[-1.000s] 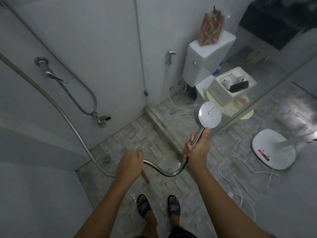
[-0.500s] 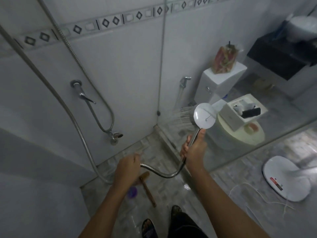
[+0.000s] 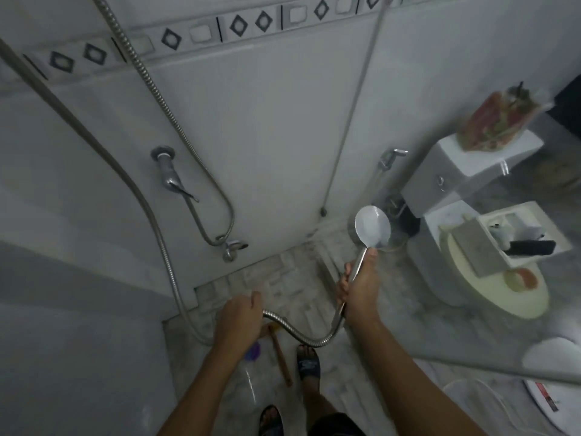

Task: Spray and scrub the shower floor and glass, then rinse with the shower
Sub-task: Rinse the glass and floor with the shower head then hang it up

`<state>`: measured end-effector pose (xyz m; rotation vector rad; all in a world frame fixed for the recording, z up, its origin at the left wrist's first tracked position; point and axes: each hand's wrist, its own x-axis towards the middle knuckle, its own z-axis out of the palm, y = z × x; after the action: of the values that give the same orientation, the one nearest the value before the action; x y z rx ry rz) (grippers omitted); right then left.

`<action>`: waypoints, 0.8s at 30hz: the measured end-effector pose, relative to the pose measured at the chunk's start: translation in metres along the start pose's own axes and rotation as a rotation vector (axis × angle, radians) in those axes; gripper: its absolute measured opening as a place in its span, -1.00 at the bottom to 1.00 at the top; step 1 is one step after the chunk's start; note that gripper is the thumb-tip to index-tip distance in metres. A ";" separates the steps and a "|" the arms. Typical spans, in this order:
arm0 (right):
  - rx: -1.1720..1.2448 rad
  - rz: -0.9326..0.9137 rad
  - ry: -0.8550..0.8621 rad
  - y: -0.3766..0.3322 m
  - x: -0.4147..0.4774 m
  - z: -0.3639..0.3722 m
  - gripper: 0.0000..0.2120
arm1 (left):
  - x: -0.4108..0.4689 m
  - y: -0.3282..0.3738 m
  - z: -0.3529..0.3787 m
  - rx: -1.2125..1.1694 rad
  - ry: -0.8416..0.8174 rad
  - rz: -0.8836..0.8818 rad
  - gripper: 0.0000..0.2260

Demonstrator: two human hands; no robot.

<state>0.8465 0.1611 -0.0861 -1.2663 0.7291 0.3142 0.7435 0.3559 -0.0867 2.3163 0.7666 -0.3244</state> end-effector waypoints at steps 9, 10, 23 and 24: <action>-0.055 0.161 -0.132 0.017 0.032 0.045 -0.35 | 0.019 -0.026 -0.005 -0.037 0.047 -0.228 -0.50; -0.097 0.159 -0.162 0.020 0.035 0.050 -0.34 | 0.018 -0.029 -0.006 -0.037 0.058 -0.240 -0.51; -0.272 0.283 -0.586 0.082 -0.028 0.113 -0.34 | -0.066 -0.119 -0.029 -0.001 0.274 -0.602 -0.44; -0.293 0.293 -0.618 0.088 -0.036 0.115 -0.34 | -0.077 -0.126 -0.031 -0.007 0.278 -0.639 -0.43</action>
<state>0.8047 0.3012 -0.1155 -1.2362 0.3353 1.0313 0.6068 0.4193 -0.0965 2.0770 1.6425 -0.2723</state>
